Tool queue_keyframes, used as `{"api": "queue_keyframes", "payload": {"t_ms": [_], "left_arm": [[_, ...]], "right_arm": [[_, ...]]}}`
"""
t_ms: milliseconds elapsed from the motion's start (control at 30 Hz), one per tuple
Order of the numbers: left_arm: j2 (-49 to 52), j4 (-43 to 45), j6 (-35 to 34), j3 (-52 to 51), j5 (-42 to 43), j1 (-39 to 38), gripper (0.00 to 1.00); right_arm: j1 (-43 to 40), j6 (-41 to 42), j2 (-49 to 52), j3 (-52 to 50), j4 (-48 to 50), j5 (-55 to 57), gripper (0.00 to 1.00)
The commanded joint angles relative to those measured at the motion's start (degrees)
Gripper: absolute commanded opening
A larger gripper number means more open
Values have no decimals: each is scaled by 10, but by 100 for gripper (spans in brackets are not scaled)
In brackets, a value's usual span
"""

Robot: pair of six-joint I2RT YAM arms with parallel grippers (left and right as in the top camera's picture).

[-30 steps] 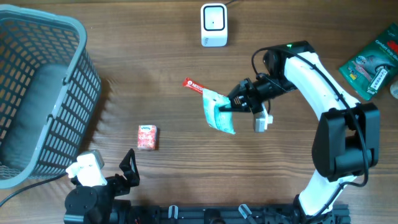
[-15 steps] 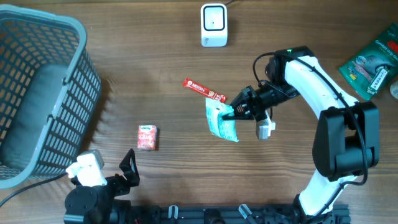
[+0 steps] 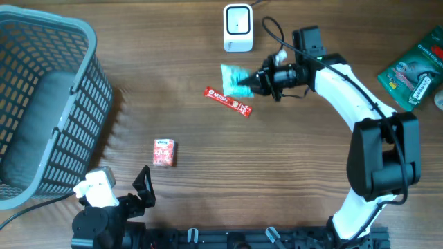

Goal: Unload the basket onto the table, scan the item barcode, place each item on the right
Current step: 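Grasp the wipes pack corner and lift it toward the scanner, then carry the wipes pack to the right side and release it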

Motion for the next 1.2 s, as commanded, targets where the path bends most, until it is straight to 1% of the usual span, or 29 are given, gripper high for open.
{"api": "queue_keyframes", "payload": {"t_ms": [0,100,167,233,300,433,533,600,700,733,767,800,867,933,1000,1067,1100,1167], "left_arm": [[-1,2,8,-3,-8,-3,100],[-1,2,8,-3,-8,-3,100],[-1,2,8,-3,-8,-3,100],[-1,2,8,-3,-8,-3,100],[-1,2,8,-3,-8,-3,100],[-1,2,8,-3,-8,-3,100],[-1,2,8,-3,-8,-3,100],[-1,2,8,-3,-8,-3,100],[-1,2,8,-3,-8,-3,100],[-1,2,8,-3,-8,-3,100],[-1,2,8,-3,-8,-3,100],[-1,2,8,-3,-8,-3,100],[-1,2,8,-3,-8,-3,100],[-1,2,8,-3,-8,-3,100],[-1,2,8,-3,-8,-3,100],[-1,2,8,-3,-8,-3,100],[-1,2,8,-3,-8,-3,100],[-1,2,8,-3,-8,-3,100]], "right_arm": [[19,-15,6,6,84,174,5],[24,42,10,7,151,259,5],[24,66,21,12,190,285,5],[24,87,51,40,220,302,5],[25,90,91,86,222,304,5],[32,100,186,202,209,270,5],[32,99,198,235,166,300,5],[31,82,193,250,136,307,5],[28,47,163,259,80,306,5],[21,17,135,259,38,310,5],[13,3,117,259,2,318,4],[-6,-10,85,259,-79,345,5],[-38,-22,47,259,-206,408,5],[-78,-21,20,259,-327,483,5],[-137,-21,8,259,-443,572,5],[-199,-22,10,252,-505,642,4],[-239,-21,10,235,-521,684,5],[-317,-21,10,190,-515,736,5]]}}
